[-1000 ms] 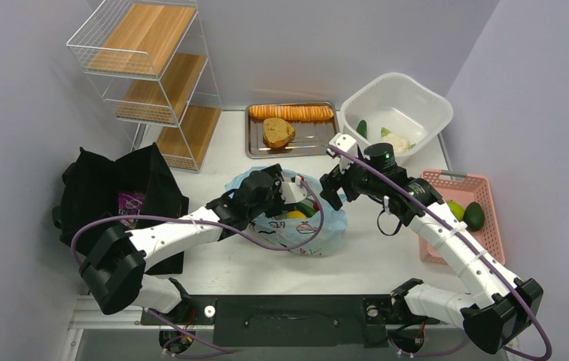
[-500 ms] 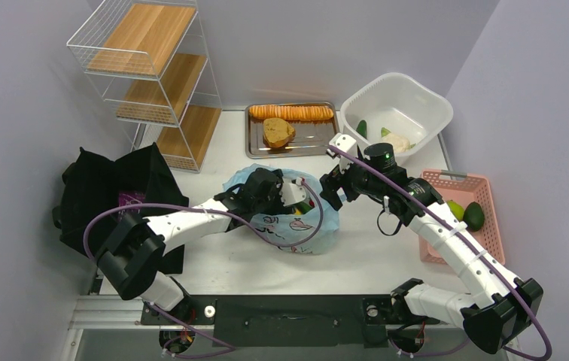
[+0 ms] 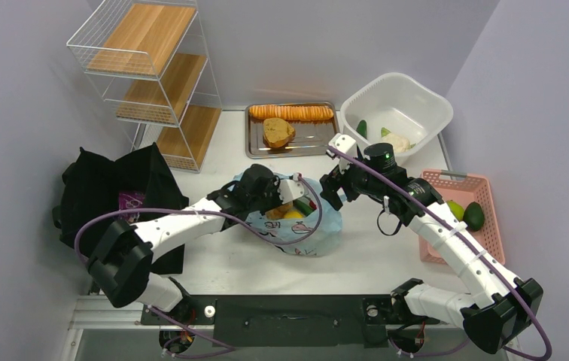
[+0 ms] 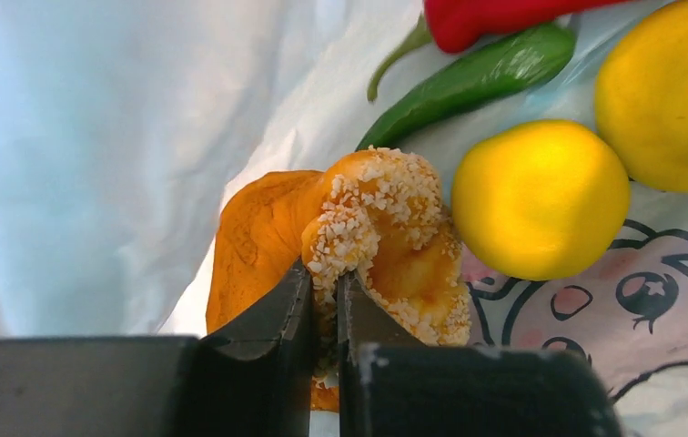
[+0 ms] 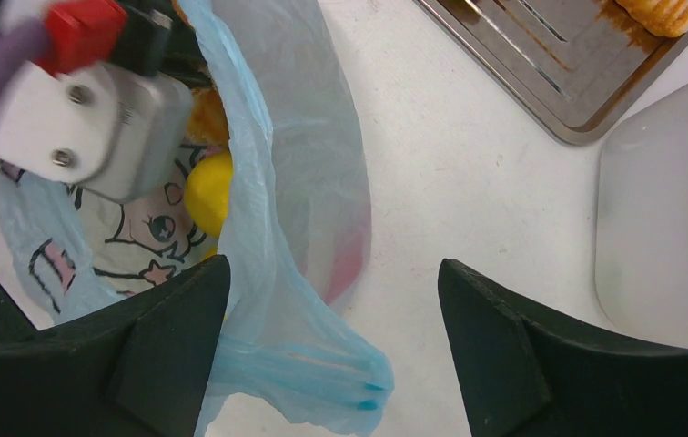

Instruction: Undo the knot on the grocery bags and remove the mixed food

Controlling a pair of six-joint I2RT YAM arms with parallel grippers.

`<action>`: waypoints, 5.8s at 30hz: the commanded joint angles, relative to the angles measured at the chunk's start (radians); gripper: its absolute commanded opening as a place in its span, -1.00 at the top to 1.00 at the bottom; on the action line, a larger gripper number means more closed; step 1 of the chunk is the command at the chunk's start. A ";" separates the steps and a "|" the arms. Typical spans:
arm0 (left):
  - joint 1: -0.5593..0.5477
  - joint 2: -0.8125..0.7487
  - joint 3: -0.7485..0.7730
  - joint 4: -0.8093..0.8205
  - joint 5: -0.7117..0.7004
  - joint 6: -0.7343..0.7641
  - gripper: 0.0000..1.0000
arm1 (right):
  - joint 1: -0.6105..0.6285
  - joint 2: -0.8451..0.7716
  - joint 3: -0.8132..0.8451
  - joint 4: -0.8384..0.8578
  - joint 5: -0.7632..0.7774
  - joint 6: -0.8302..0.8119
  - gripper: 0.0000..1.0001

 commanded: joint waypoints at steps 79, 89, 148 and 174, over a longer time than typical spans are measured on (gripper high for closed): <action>0.592 -0.184 0.517 -0.155 0.381 -0.646 -0.43 | -0.127 0.828 0.523 0.459 0.551 1.385 1.00; 0.592 -0.179 0.499 -0.175 0.391 -0.627 -0.42 | -0.116 1.006 0.623 0.493 0.592 1.438 1.00; 0.329 -0.250 -0.083 -0.053 0.556 -0.401 1.00 | 0.215 0.083 -0.140 -0.056 0.039 -0.365 0.70; 0.329 -0.353 -0.118 -0.489 0.570 -0.180 0.74 | 0.132 0.070 -0.235 0.110 -0.090 -0.209 -0.71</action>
